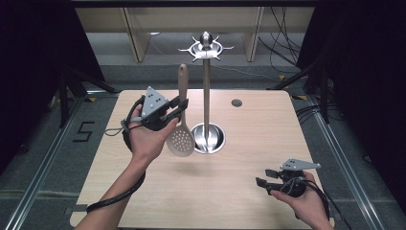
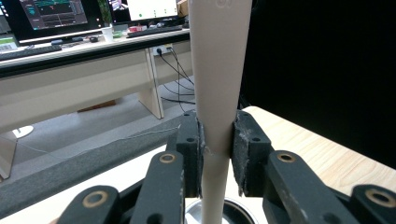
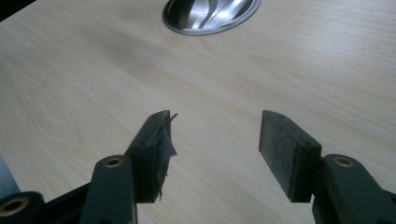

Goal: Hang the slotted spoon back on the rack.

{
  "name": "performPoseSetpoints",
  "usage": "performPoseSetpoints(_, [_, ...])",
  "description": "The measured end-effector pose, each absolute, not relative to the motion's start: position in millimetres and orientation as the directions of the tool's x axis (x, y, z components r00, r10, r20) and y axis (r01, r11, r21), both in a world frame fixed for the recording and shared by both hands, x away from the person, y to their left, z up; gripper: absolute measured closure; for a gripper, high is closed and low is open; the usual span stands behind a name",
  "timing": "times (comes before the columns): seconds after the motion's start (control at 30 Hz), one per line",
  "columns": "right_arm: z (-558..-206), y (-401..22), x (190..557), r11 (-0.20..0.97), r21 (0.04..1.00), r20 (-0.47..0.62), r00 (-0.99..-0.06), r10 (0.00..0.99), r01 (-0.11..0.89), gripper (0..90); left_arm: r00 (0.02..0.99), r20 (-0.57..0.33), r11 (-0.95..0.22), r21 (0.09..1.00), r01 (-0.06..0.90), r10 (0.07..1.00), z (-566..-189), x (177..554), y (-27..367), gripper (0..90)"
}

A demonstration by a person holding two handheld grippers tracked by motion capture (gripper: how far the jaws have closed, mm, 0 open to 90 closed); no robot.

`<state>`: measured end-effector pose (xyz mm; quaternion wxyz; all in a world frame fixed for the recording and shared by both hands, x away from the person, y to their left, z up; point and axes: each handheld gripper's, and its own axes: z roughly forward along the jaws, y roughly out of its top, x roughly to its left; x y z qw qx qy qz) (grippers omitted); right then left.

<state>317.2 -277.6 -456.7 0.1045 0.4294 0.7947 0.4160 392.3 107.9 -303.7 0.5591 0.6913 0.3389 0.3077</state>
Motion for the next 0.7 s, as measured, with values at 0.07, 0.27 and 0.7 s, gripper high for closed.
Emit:
performPoseSetpoints(0.07, [-456.7,-277.6,317.2,0.284,0.750,0.192,-0.608,0.770,0.597,44.5,0.583,0.043,-0.143,0.982,0.126,0.811,-302.6,392.5,106.6,73.9])
performPoseSetpoints(0.27, [-456.8,-277.4,317.2,0.284,0.752,0.191,-0.608,0.770,0.595,44.5,0.573,0.032,-0.134,0.981,0.138,0.819,-300.3,393.6,103.2,73.9])
performPoseSetpoints(0.7, [-457.2,-277.2,317.4,0.282,0.754,0.195,-0.611,0.767,0.594,44.5,0.574,0.013,-0.132,0.977,0.166,0.819,-294.5,398.8,97.9,74.0])
